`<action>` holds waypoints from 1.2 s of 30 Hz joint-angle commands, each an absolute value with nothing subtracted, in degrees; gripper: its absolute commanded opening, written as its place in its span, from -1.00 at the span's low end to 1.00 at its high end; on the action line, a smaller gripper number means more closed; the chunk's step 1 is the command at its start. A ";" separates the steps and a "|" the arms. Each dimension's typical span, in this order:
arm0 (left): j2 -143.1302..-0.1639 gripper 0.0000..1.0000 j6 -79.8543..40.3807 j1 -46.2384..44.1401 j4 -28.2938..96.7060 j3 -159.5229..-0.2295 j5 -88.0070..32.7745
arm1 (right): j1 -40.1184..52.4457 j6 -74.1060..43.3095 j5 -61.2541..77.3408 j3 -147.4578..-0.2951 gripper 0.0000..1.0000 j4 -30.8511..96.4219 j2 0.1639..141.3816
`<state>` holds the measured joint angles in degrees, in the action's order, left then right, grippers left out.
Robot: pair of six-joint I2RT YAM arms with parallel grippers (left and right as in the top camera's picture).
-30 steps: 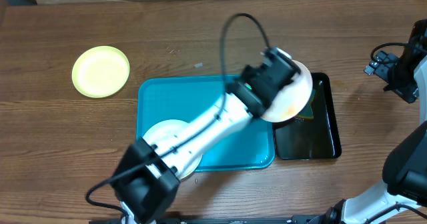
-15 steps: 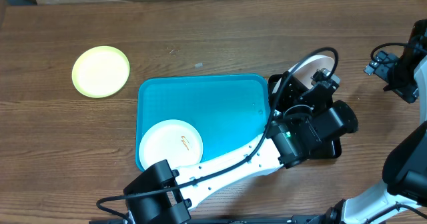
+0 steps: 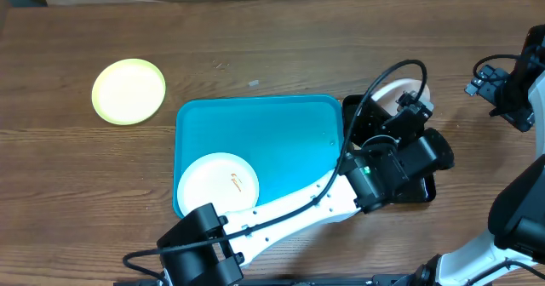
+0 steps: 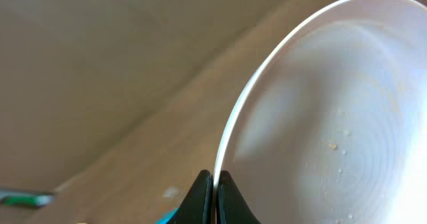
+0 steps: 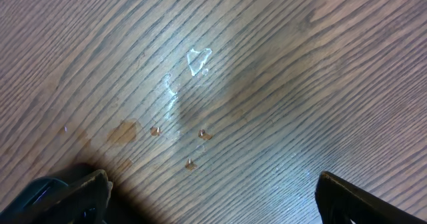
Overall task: Clean dirty plates on tray and stack at the side
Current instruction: 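Lift the white plate with the left gripper off the teal tray, then carry the white plate left and stack it on the yellow plate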
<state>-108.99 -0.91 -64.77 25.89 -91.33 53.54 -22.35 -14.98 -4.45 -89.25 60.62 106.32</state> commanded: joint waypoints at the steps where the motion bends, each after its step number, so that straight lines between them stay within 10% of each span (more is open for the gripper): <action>1: -108.18 -0.91 -7.73 -61.56 27.88 -91.61 40.07 | -22.24 -14.96 -4.43 -90.08 1.00 60.34 105.41; 18: -103.50 -0.92 -16.99 -13.23 42.00 -91.66 -29.78 | -22.24 -14.96 -4.43 -90.08 1.00 60.34 105.41; 36: -104.73 -0.92 -20.29 35.27 45.89 -86.56 -15.59 | -22.26 -14.96 -4.43 -90.08 1.00 60.34 105.41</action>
